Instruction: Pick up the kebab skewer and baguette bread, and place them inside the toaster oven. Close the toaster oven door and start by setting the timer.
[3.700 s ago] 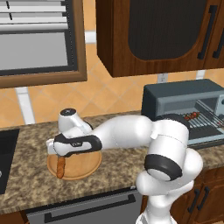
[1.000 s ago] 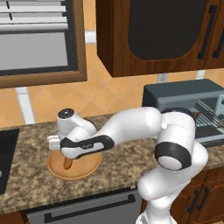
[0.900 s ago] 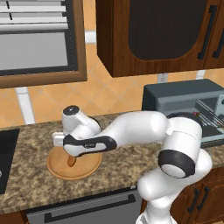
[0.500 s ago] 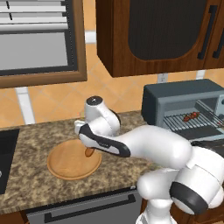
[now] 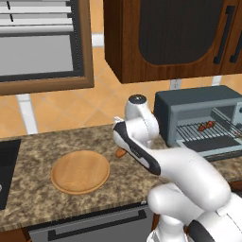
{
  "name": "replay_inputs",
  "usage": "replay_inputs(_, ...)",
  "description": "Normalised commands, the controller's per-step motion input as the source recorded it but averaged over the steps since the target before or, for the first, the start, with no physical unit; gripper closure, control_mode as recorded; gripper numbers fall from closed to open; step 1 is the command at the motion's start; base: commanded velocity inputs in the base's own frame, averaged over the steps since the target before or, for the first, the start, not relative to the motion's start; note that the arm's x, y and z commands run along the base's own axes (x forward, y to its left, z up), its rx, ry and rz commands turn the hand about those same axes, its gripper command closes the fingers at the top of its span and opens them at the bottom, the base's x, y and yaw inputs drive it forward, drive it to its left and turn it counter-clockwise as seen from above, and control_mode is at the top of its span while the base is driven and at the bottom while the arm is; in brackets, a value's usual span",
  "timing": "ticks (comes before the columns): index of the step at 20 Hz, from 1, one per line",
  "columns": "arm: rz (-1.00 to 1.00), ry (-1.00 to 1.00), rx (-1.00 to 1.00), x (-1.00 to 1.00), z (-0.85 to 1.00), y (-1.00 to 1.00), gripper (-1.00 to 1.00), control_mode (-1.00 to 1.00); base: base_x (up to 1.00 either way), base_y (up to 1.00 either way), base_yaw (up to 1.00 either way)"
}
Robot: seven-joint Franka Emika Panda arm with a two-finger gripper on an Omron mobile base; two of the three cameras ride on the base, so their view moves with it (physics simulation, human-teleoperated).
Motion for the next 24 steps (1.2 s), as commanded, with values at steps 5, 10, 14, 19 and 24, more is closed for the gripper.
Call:
replay_inputs(5,-0.36,0.0,0.1,0.0,0.3,-1.0,1.0,-1.0,0.0,0.0,0.0)
replay_inputs(10,-0.29,0.0,0.11,0.0,0.36,-1.0,1.0,-1.0,0.0,0.0,0.0)
replay_inputs(14,-0.26,0.0,0.09,0.0,0.32,-1.0,1.0,-1.0,0.0,0.0,0.0)
replay_inputs(19,-0.09,-0.01,0.05,0.0,0.2,-0.97,1.0,-1.0,0.0,0.0,0.0)
replay_inputs(24,0.0,-0.07,0.03,0.0,0.05,-1.0,1.0,-1.0,0.0,0.0,0.0)
